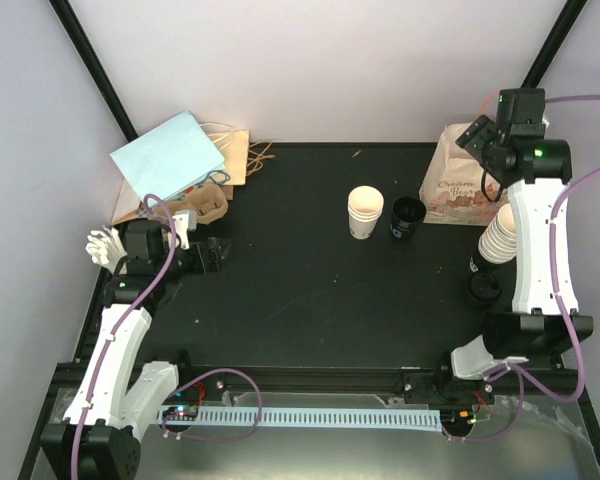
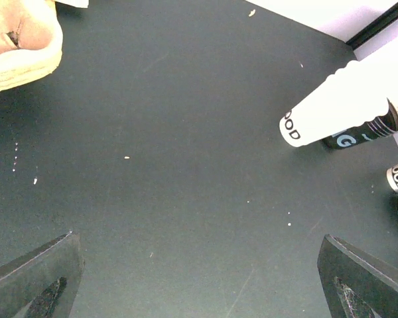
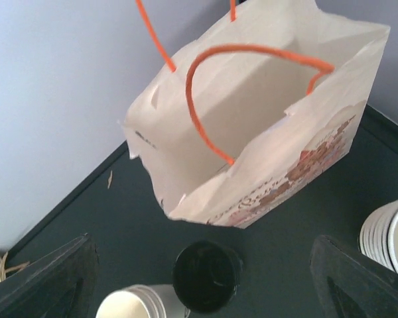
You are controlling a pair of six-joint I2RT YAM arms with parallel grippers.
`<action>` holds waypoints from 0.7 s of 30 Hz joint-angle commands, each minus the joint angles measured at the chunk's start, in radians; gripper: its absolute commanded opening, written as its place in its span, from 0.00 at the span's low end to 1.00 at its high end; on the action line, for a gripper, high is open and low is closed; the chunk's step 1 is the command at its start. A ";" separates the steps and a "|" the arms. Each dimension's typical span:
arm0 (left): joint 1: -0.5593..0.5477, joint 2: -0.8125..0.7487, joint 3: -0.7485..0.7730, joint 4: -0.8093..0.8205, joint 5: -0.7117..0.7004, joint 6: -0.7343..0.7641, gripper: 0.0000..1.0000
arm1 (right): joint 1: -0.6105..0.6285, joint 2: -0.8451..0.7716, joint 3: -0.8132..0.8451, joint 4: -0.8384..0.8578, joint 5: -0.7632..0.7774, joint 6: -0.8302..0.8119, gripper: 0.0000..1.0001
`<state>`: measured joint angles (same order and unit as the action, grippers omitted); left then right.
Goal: Pack the takeout coffee
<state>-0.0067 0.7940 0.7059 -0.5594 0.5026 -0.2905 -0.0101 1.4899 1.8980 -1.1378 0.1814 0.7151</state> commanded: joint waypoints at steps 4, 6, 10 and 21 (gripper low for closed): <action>0.005 -0.007 0.018 0.043 0.037 0.021 0.99 | -0.033 0.142 0.165 -0.057 0.088 0.034 0.89; 0.006 -0.006 0.016 0.047 0.046 0.019 0.99 | -0.041 0.174 0.183 -0.055 0.103 0.027 0.87; 0.006 -0.001 0.014 0.051 0.059 0.016 0.99 | -0.057 0.221 0.192 -0.014 0.113 0.002 0.85; 0.005 0.010 0.009 0.064 0.089 0.011 0.99 | -0.085 0.283 0.203 0.145 0.069 -0.067 0.60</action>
<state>-0.0067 0.7944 0.7044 -0.5220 0.5549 -0.2871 -0.0914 1.7672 2.0697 -1.0744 0.2550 0.6819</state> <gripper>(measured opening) 0.989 0.659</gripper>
